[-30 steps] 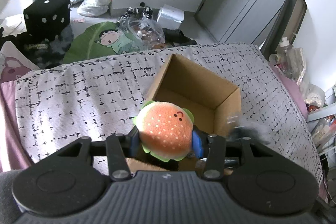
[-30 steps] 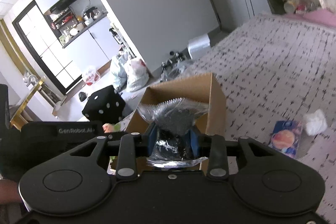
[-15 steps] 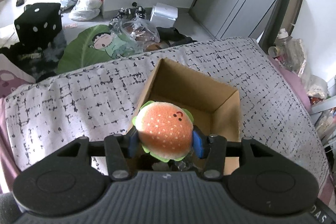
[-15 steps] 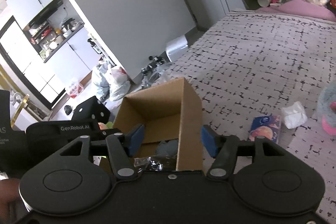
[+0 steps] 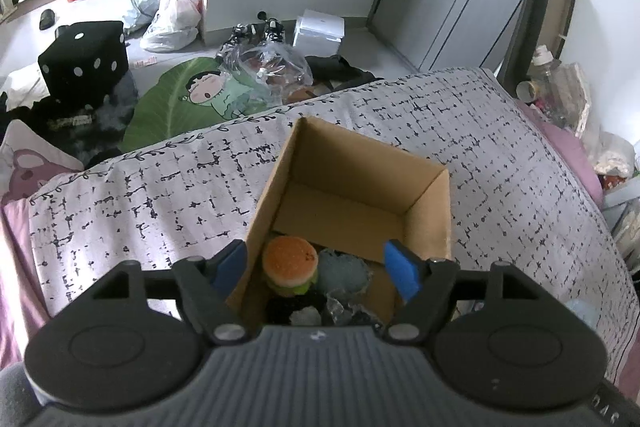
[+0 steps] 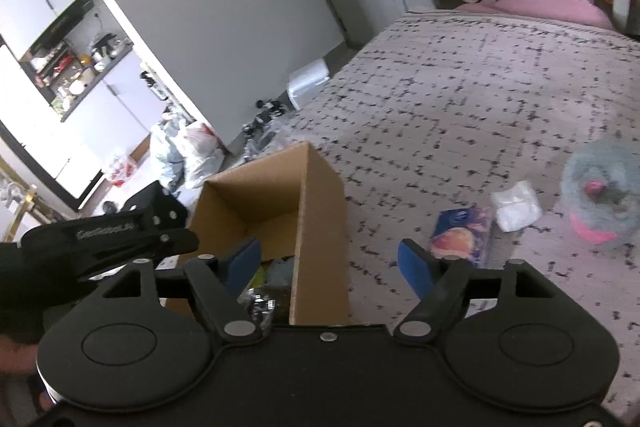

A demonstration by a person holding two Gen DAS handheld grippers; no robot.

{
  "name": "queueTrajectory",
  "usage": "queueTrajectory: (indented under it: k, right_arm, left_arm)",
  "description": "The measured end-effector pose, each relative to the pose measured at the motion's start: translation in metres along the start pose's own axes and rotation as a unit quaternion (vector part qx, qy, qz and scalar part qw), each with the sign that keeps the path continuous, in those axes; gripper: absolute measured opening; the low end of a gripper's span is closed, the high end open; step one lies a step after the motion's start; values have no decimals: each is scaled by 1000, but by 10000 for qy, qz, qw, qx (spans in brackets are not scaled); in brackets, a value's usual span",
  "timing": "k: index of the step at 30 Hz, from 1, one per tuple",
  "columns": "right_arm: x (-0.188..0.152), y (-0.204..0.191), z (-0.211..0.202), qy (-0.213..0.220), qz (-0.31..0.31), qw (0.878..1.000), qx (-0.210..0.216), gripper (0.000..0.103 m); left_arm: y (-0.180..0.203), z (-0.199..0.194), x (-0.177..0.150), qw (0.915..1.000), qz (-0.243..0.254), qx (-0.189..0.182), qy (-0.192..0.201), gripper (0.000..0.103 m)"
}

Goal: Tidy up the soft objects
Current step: 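Carry both items over the box and release them inside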

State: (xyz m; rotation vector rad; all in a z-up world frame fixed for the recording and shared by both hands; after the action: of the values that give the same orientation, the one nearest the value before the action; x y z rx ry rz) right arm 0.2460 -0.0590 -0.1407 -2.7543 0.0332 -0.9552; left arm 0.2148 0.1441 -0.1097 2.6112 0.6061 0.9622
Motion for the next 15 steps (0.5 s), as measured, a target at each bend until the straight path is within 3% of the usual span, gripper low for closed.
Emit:
queueTrajectory:
  k: [10,15]
  right_arm:
    - [12,32,-20,143,230,9992,-306,86]
    - [19,49,-32,208,387,9985,-337,91]
  left_arm:
    - [30,-13,-7,9997,239,42,29,77]
    - [48,-20,-10,9992,391,-36,118,87]
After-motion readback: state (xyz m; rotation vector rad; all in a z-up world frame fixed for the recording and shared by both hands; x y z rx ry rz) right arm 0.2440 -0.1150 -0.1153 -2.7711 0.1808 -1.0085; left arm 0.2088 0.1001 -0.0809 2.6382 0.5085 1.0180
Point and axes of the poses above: each gripper's, at about its wrist camera, not at the fingertips, and z roughly the way its jaws point, y to its right, x to its top, the point moved 4 cm from there along z, roughly the way its jaws point, and after that the axes turned 15 degrees about -x, right-handed, at the moved point
